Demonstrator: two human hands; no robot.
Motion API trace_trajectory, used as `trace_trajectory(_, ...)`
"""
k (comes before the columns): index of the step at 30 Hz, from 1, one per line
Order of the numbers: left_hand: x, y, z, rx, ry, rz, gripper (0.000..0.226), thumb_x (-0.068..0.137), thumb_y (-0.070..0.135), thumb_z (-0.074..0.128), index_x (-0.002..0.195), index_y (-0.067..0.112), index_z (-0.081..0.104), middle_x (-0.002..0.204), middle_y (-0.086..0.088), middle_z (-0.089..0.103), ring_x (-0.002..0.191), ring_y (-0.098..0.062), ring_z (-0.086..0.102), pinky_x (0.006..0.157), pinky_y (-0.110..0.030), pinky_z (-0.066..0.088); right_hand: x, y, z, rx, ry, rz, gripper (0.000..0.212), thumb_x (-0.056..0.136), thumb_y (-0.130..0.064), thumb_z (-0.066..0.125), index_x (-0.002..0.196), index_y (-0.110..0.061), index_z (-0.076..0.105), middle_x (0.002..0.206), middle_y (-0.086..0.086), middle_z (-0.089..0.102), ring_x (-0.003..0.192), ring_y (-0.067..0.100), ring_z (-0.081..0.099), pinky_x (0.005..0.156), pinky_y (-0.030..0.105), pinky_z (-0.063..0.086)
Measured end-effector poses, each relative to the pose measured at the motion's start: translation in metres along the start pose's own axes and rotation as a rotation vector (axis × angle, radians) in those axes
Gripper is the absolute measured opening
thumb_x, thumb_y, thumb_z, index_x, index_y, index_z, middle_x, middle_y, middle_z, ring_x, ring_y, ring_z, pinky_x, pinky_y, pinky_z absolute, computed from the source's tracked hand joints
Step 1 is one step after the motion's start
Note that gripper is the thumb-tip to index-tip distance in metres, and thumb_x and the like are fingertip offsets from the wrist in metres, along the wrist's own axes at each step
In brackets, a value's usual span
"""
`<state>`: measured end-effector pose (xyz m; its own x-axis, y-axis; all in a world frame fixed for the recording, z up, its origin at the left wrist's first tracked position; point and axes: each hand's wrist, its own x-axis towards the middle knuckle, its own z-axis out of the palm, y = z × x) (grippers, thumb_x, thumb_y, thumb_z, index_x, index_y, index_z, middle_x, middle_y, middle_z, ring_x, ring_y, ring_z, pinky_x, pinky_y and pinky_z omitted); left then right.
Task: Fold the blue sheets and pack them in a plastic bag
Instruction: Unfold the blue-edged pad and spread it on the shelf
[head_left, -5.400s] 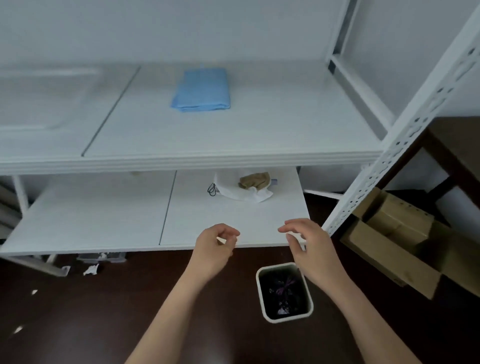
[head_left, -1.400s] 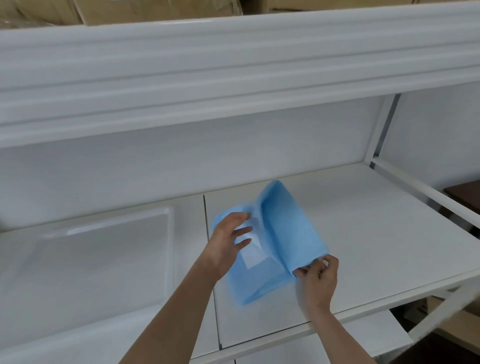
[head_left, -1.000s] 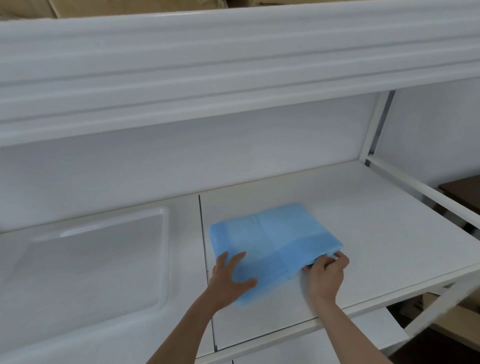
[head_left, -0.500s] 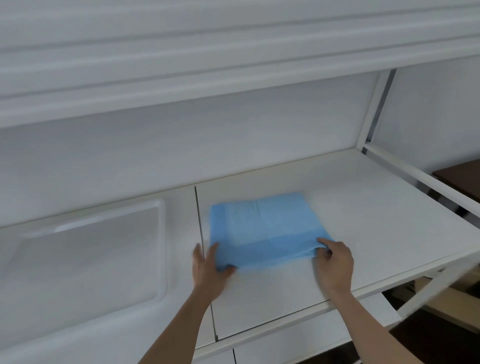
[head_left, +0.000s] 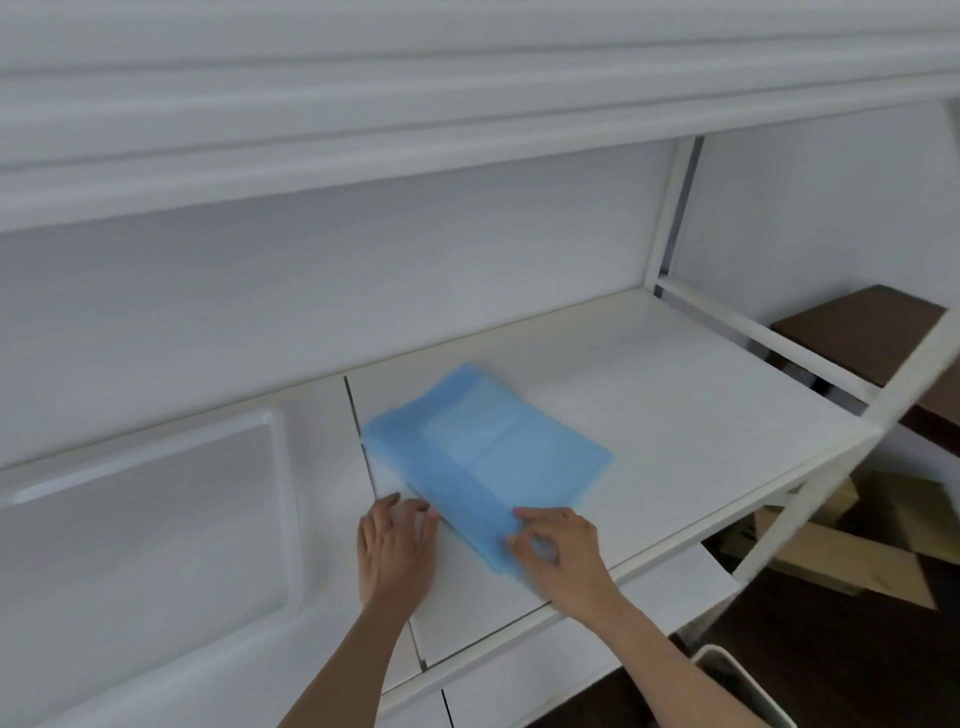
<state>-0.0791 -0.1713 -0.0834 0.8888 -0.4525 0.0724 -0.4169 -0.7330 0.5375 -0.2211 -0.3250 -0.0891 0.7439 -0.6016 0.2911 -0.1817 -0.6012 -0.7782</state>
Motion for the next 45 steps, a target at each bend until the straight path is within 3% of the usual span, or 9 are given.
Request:
trace_trajectory(4,-0.005,0.001,-0.005,0.027,-0.026,0.027,0.039,0.099,0.045,0.030,0.128,0.031,0.052,0.141,0.000,0.034,0.134,-0.018,0.027,0.117,-0.032,0.014,0.007,-0.003,-0.006,-0.039,0.076,-0.174,0.021,0.082,-0.036,0.058,0.095,-0.027,0.073,0.106,-0.020,0.069,0.104,-0.003,0.061,0.089,0.031,0.051)
trace_trajectory(9,-0.007,-0.003,-0.005,0.087,-0.047,0.057,0.044,0.097,0.051,0.028,0.134,0.035,0.046,0.143,0.001,0.031,0.137,-0.016,0.025,0.119,-0.032,0.009,0.002,0.013,-0.010,-0.274,-0.283,-0.005,0.051,0.089,-0.046,0.053,0.138,-0.034,0.045,0.148,-0.023,0.025,0.141,-0.006,0.010,0.117,0.024,0.004)
trace_trajectory(13,-0.006,-0.003,-0.004,0.139,-0.083,0.062,0.047,0.096,0.054,0.029,0.139,0.037,0.040,0.145,0.001,0.028,0.138,-0.017,0.021,0.119,-0.035,0.009,0.002,0.013,-0.012,-0.308,-0.318,0.008,0.055,0.085,-0.020,0.055,0.139,-0.030,0.046,0.155,-0.011,0.026,0.146,0.004,0.013,0.112,0.018,-0.009)
trace_trajectory(21,-0.001,0.013,-0.002,0.085,-0.069,-0.109,0.035,0.097,0.049,0.029,0.125,0.038,0.048,0.138,0.003,0.034,0.134,-0.017,0.025,0.118,-0.035,0.010,0.022,0.021,-0.027,-0.339,-0.328,-0.114,0.035,0.090,-0.038,0.051,0.122,-0.032,0.064,0.141,-0.013,0.049,0.132,0.000,0.042,0.119,0.025,0.016)
trace_trajectory(29,0.005,0.056,0.023,-0.112,0.069,-0.414,0.035,0.096,0.033,0.034,0.122,0.025,0.057,0.145,-0.002,0.035,0.139,-0.022,0.021,0.118,-0.039,0.004,0.045,0.036,-0.046,-0.339,-0.325,-0.258,0.039,0.079,-0.040,0.044,0.107,-0.037,0.071,0.119,-0.026,0.064,0.108,-0.006,0.059,0.092,0.015,0.047)
trace_trajectory(33,-0.005,0.055,0.026,-0.212,0.155,-0.311,0.042,0.089,0.014,0.038,0.126,0.022,0.056,0.136,0.001,0.051,0.135,-0.026,0.035,0.115,-0.042,0.022,0.059,0.045,-0.050,-0.347,-0.286,-0.373,0.029,0.086,-0.033,0.042,0.102,-0.034,0.067,0.083,-0.013,0.070,0.074,0.010,0.065,0.061,0.022,0.050)
trace_trajectory(37,-0.018,0.062,0.026,-0.299,0.214,-0.130,0.045,0.092,0.032,0.031,0.133,0.029,0.050,0.121,0.010,0.061,0.109,-0.017,0.055,0.093,-0.037,0.045,0.053,0.051,-0.048,-0.242,-0.172,-0.273,0.014,0.090,-0.034,0.043,0.093,-0.031,0.057,0.070,-0.010,0.064,0.060,0.012,0.057,0.052,0.019,0.039)
trace_trajectory(41,-0.017,0.060,0.029,-0.261,0.231,-0.061,0.051,0.096,0.051,0.022,0.135,0.031,0.049,0.124,0.016,0.060,0.111,-0.009,0.056,0.096,-0.036,0.044,0.049,0.055,-0.041,-0.296,-0.175,-0.405,0.030,0.078,-0.032,0.051,0.103,-0.031,0.066,0.109,-0.016,0.067,0.098,0.004,0.063,0.076,0.021,0.052)
trace_trajectory(45,-0.017,0.059,0.034,-0.205,0.278,-0.071,0.055,0.093,0.055,0.019,0.114,0.025,0.060,0.106,0.010,0.064,0.098,-0.014,0.057,0.086,-0.035,0.046,0.055,0.069,-0.031,-0.457,-0.196,-0.369,0.040,0.080,-0.033,0.047,0.117,-0.029,0.063,0.133,-0.001,0.058,0.124,0.021,0.053,0.106,0.039,0.029)
